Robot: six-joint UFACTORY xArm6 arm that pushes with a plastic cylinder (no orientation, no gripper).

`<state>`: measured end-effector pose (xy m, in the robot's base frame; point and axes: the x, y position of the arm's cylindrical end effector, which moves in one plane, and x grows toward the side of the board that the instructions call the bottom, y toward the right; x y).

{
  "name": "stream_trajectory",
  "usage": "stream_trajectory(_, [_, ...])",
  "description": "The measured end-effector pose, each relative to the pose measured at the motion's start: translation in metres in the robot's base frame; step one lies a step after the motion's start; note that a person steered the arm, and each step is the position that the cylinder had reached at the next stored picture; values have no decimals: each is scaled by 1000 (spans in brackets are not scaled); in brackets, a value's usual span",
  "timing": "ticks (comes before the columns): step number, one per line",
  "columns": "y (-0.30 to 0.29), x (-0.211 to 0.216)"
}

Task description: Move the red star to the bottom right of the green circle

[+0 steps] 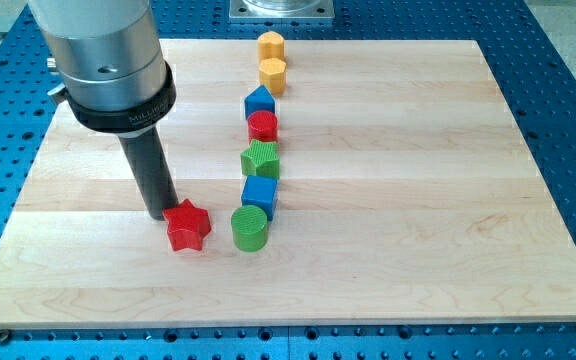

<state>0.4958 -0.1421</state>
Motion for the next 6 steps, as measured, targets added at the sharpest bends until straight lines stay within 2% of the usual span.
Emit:
stream_trajectory(1, [3,3])
stream_trajectory(2, [62,54])
stream_trajectory(4, [31,69])
stream_trajectory(5, [56,89])
stream_trajectory(6, [58,89])
